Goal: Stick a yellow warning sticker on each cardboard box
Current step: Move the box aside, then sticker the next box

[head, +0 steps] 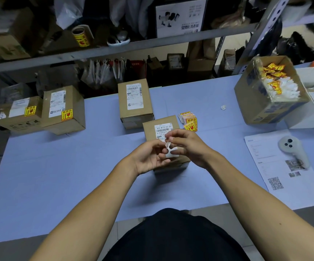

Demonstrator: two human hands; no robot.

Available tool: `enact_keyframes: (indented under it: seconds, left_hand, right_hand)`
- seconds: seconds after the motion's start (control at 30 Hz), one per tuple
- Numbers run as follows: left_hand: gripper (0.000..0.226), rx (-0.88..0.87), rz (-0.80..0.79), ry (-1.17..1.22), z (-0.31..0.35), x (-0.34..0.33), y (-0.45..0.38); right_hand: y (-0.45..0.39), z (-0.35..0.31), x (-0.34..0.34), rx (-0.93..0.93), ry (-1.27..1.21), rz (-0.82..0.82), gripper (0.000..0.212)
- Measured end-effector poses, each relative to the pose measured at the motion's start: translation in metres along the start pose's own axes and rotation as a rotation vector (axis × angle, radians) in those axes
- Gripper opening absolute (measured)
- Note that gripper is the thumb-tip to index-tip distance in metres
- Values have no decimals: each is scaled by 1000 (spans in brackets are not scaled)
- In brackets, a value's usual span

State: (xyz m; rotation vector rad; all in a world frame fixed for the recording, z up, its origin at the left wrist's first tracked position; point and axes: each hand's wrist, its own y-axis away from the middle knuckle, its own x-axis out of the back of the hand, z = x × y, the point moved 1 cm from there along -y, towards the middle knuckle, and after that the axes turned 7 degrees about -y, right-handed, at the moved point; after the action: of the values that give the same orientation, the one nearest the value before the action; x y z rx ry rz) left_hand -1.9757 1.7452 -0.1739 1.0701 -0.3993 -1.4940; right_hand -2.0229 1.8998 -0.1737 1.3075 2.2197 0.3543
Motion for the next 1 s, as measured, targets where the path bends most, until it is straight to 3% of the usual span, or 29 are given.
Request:
enact_keyframes:
  seconds: [0.13, 0.47, 0.6, 0.67, 1.0]
  left_hand:
    - [19, -21, 5, -12, -1, 1, 1]
    - [22, -27, 118, 44, -6, 7, -3]
    - [13, -249, 319, -59, 1, 8, -7]
    - [12, -312, 323, -124, 6, 5, -7]
    - [10, -189, 319, -410, 4, -1, -19]
  right_hand:
    - [-2, 1, -1, 10, -49, 22, 3]
    - [-4, -5, 4, 54, -130, 216, 13]
    - [-2, -8, 12, 14, -39, 237, 14]
    - [-1, -7, 15, -29, -3, 235, 13]
    - [4, 5, 31, -101, 194, 243, 2]
